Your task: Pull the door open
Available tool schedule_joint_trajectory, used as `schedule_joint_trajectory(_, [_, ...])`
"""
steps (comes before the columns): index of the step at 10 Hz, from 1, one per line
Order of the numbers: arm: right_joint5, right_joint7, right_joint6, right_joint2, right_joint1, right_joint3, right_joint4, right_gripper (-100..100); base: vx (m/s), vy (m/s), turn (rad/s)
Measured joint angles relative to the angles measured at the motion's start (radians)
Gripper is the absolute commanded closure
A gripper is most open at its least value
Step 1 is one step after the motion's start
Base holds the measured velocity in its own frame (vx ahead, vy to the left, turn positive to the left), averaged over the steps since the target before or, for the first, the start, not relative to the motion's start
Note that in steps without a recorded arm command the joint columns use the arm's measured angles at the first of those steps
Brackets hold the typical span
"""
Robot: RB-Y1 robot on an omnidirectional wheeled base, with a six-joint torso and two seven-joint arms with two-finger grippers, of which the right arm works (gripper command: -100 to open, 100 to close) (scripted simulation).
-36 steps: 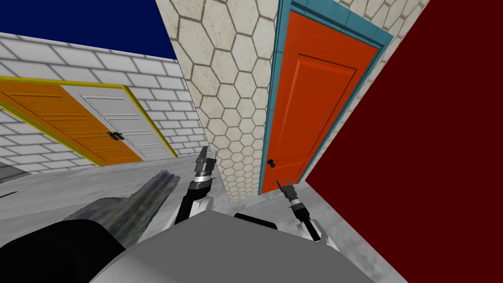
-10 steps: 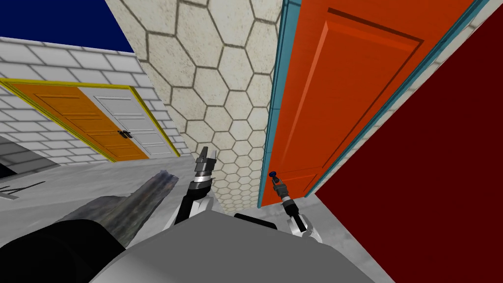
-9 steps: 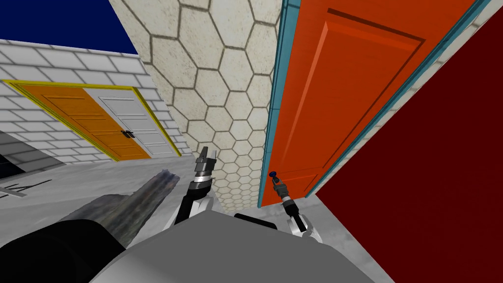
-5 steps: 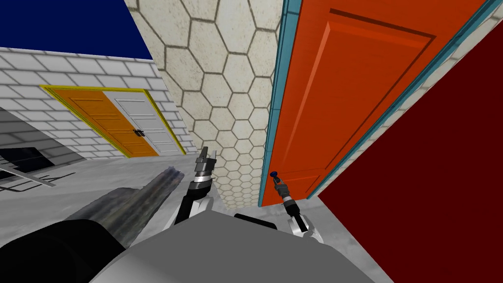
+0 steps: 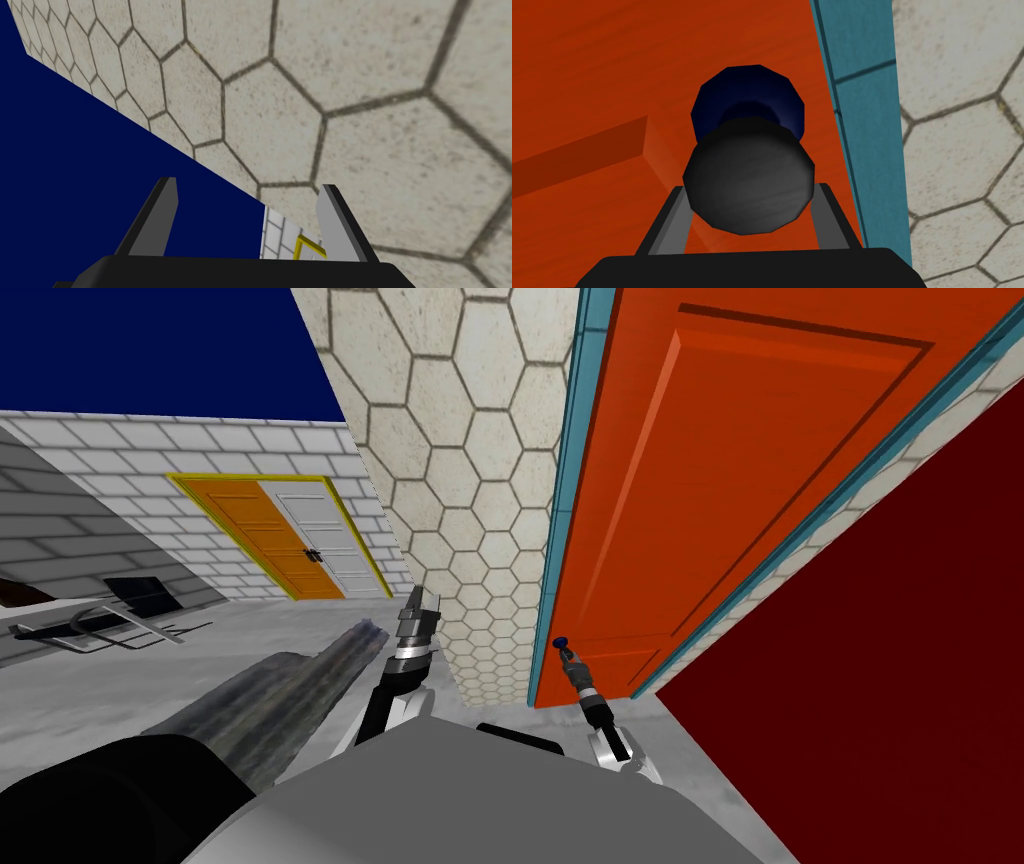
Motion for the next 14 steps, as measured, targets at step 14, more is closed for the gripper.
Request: schedule_joint_trajectory(14, [-0.143,-0.303,-0.026,-0.032,-0.016,0.006,0.045,100,-0.036,-0.017,0.077])
